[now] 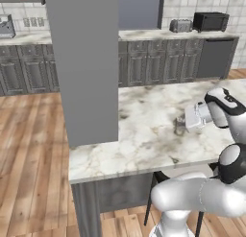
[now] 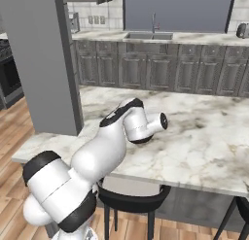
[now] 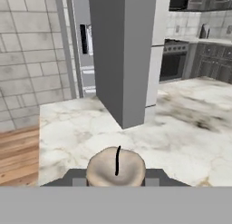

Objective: Get the candle and the liquor from the cabinet and move them to the dining counter.

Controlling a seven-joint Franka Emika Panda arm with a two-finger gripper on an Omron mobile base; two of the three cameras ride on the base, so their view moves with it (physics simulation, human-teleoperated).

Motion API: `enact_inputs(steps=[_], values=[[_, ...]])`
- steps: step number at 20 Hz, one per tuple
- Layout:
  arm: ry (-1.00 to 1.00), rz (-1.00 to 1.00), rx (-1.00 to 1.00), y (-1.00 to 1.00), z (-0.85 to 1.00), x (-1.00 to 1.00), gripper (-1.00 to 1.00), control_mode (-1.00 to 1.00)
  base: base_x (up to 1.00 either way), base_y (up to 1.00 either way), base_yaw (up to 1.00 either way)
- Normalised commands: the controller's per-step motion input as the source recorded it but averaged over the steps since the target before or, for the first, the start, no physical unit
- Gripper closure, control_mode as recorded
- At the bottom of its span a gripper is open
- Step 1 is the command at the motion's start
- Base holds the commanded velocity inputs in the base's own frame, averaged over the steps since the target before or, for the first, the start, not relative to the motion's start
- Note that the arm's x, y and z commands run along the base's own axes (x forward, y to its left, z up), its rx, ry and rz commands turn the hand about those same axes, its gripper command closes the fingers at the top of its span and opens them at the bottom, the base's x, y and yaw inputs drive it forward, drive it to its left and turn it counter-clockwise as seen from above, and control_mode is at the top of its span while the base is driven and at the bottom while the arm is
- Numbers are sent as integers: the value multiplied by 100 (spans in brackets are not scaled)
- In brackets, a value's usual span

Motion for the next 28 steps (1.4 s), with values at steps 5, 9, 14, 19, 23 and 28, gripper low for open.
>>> enact_inputs(steps=[5, 9, 14, 19, 23, 28], values=[[0, 0, 0, 5, -50, 40, 100, -100, 0, 0, 0], [1, 0, 0, 10, -53, 49, 100, -100, 0, 0, 0], [0, 0, 0, 3, -37, 40, 100, -100, 0, 0, 0], [0, 0, 0, 0, -36, 46, 100, -100, 0, 0, 0], [0, 0, 0, 0, -34, 44, 100, -100, 0, 0, 0], [0, 1, 0, 0, -24, 38, 100, -100, 0, 0, 0]])
